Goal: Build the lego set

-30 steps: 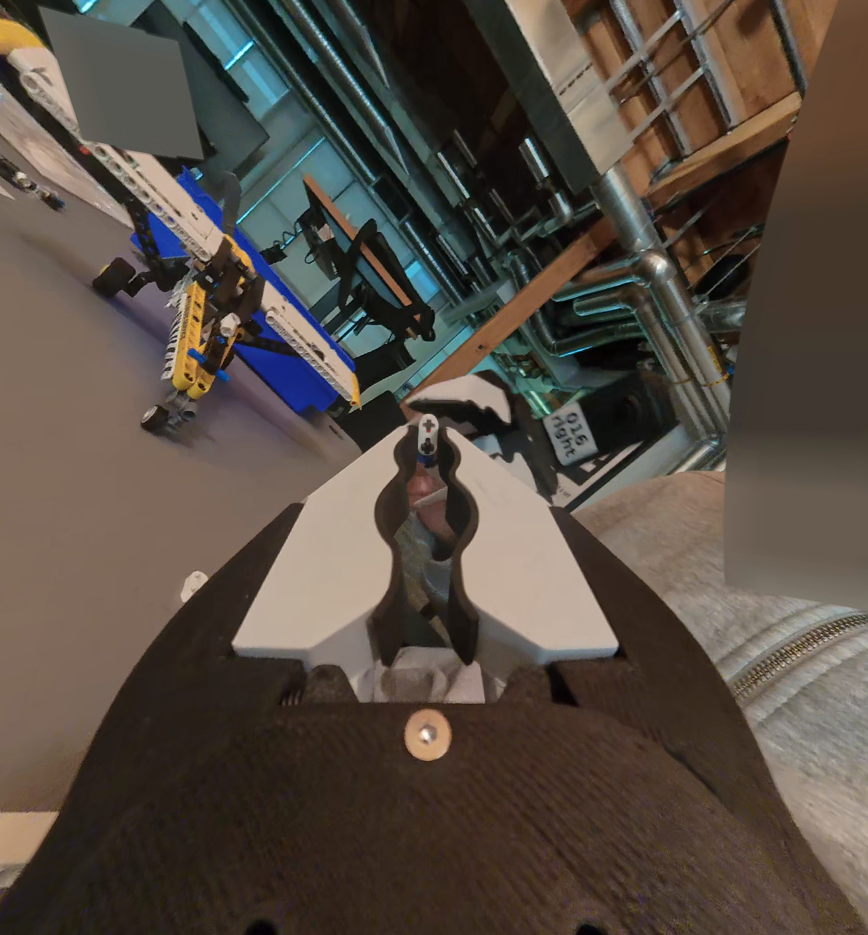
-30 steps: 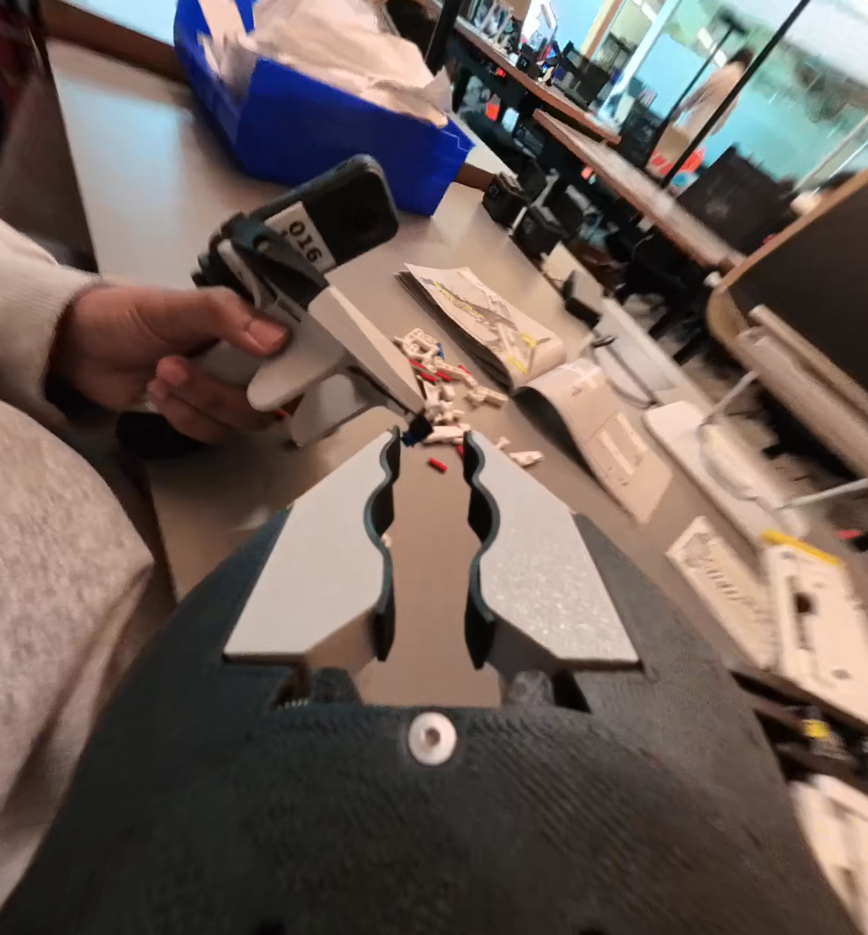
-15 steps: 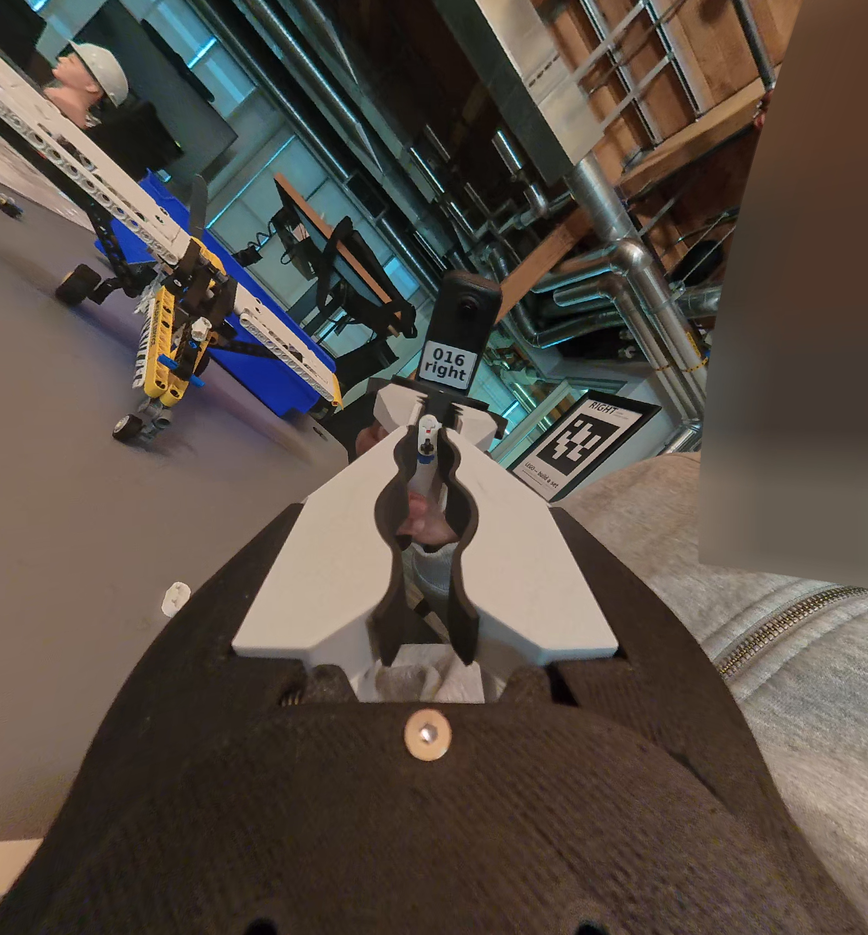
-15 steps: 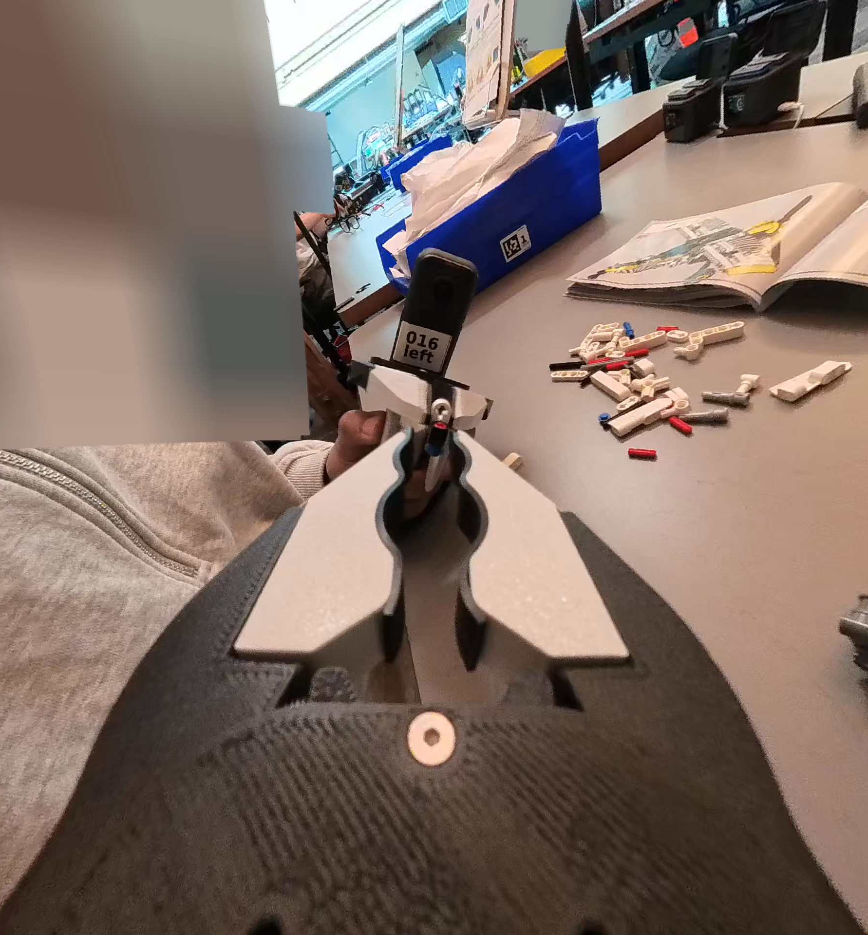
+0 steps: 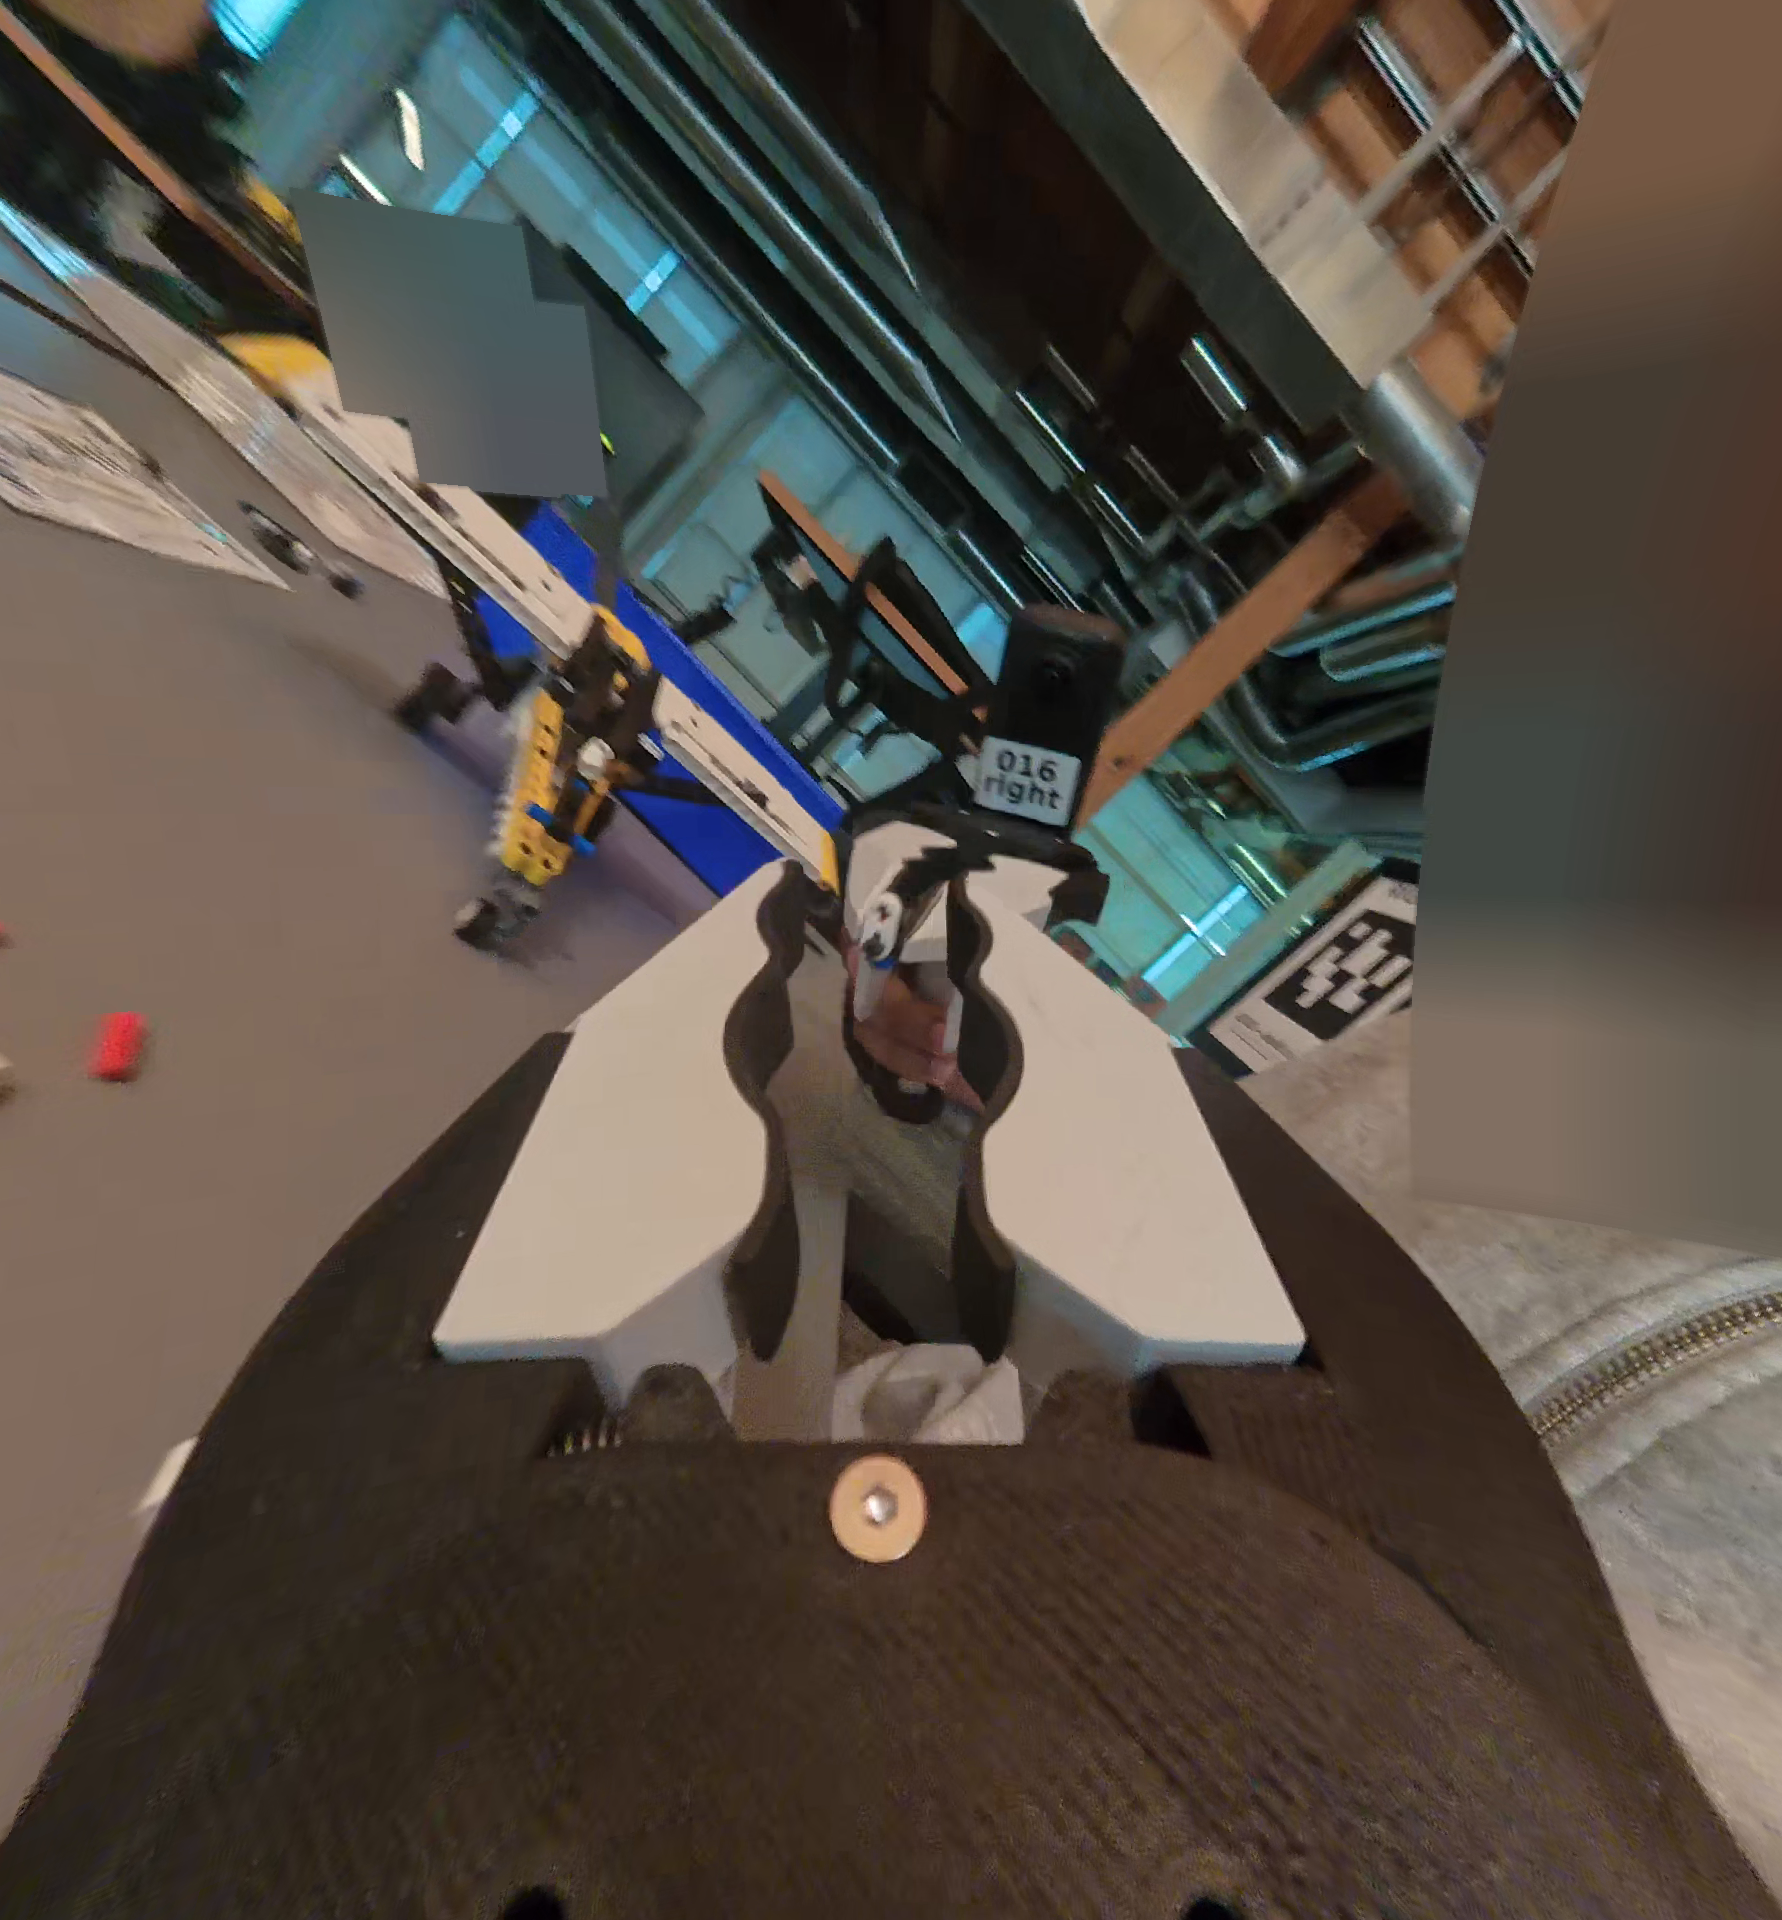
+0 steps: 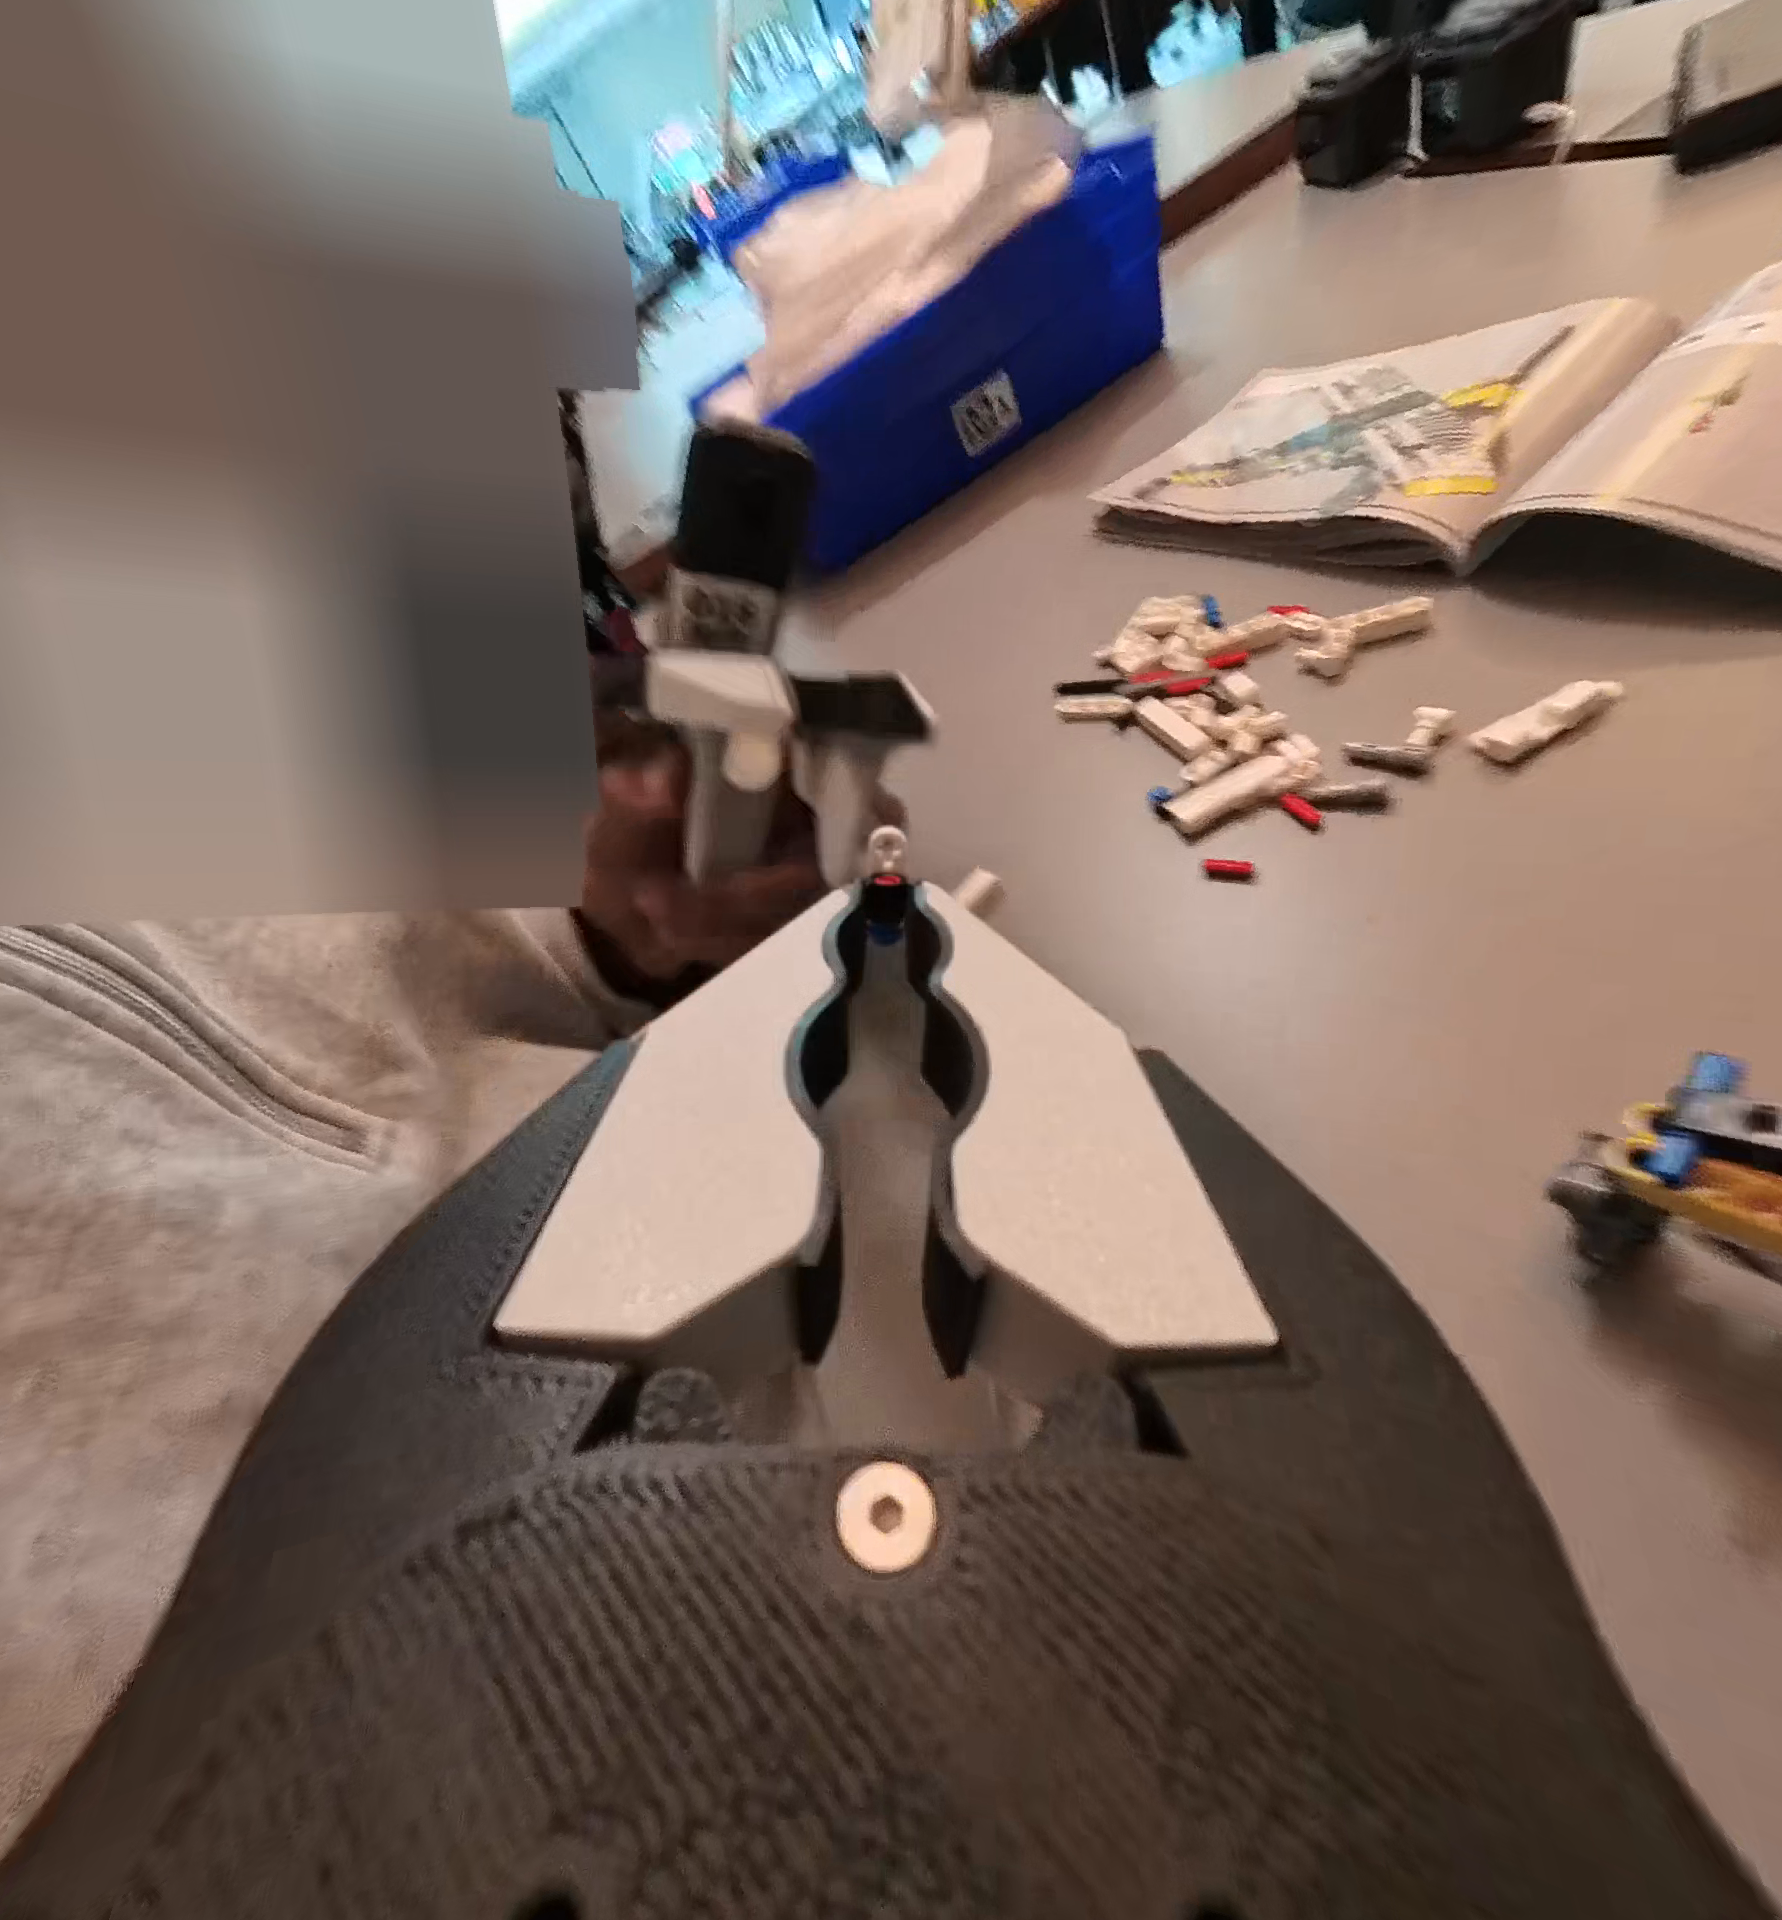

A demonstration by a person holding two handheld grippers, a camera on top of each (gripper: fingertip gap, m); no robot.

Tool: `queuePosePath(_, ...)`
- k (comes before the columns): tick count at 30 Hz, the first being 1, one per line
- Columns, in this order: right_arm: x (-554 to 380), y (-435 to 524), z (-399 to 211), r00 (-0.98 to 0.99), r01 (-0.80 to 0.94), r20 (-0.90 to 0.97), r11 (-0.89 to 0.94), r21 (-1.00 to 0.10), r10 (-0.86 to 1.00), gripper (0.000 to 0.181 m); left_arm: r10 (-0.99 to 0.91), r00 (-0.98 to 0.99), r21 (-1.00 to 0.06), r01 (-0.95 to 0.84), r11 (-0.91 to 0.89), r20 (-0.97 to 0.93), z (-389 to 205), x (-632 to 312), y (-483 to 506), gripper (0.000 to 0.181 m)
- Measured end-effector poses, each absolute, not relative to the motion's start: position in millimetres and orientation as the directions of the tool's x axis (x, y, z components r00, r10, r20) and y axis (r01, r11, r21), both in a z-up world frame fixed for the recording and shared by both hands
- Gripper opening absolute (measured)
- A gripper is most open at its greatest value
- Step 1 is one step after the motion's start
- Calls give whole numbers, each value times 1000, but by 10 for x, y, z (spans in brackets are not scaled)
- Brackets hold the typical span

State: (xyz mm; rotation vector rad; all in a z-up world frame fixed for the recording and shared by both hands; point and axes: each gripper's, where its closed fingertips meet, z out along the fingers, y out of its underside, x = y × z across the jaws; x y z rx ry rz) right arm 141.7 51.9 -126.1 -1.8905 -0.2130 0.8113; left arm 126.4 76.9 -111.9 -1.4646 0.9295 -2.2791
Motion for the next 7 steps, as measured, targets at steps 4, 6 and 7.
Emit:
queuePosePath(4, 1558, 551, -1604, 869, 141, -155, -536, -832, 469, 6, -665, -347, -707, 9, -707, 661, -1093, 1007, 1130, 26)
queuePosePath(6, 1609, 580, -1818, 866, 321, -10, -570, -756, 500, 6, -725, -282, -741, 69, -668, 628, -1086, 860, 1312, 26)
queuePosePath(7, 1611, 595, -1905, 847, 396, 44, -573, -718, 530, 6, -749, -253, -755, 94, -649, 612, -1081, 787, 1395, 26)
